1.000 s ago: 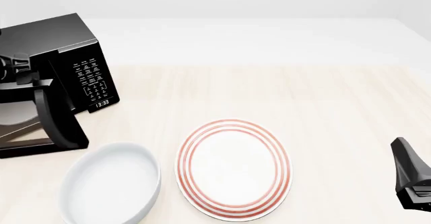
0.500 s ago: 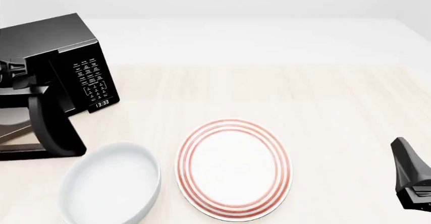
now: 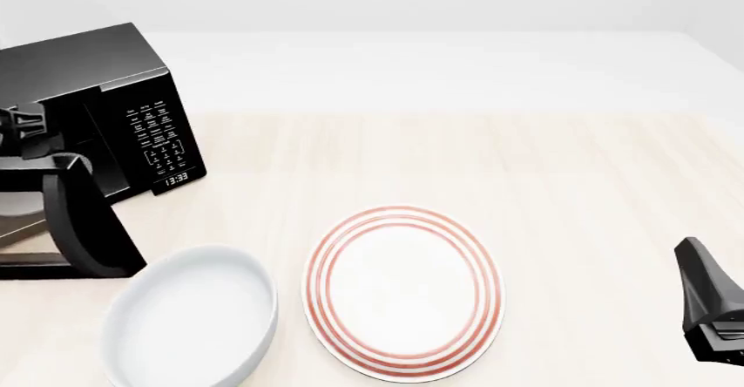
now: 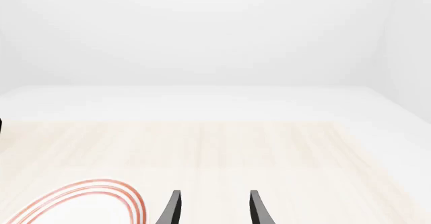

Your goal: Open the microwave.

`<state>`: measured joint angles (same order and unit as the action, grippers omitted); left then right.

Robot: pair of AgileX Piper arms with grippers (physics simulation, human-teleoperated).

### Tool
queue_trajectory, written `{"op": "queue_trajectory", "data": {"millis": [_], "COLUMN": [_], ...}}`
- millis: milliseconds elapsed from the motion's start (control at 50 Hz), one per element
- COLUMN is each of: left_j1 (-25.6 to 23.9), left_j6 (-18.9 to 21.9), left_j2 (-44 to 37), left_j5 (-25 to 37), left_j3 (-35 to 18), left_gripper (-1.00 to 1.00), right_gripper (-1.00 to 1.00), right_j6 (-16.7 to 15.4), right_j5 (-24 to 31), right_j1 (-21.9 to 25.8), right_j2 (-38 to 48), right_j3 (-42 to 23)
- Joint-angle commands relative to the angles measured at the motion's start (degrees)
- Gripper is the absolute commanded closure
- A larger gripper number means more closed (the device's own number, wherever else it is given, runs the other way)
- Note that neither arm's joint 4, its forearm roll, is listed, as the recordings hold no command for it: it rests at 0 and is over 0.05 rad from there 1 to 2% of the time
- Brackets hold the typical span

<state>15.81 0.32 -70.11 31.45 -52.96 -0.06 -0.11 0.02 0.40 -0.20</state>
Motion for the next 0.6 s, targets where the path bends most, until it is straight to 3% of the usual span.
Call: {"op": "queue_trajectory", "data": {"millis": [20,600], "left_j1": [0.0,1.0], "left_j6": [0.3,-1.0], "left_j2": [1.3,4.9], "left_j5": [0.7,1.1], "left_j3": [0.7,3.5], "left_gripper": [-1.0,-1.0], "right_gripper": [-1.0,-1.0], "right_j6": [0.0,0.0], "right_j5": [0.0,0.0], "right_j1": [0.0,0.0], "right_j2": [0.0,0.0], "right_j3": [0.0,0.0]}}
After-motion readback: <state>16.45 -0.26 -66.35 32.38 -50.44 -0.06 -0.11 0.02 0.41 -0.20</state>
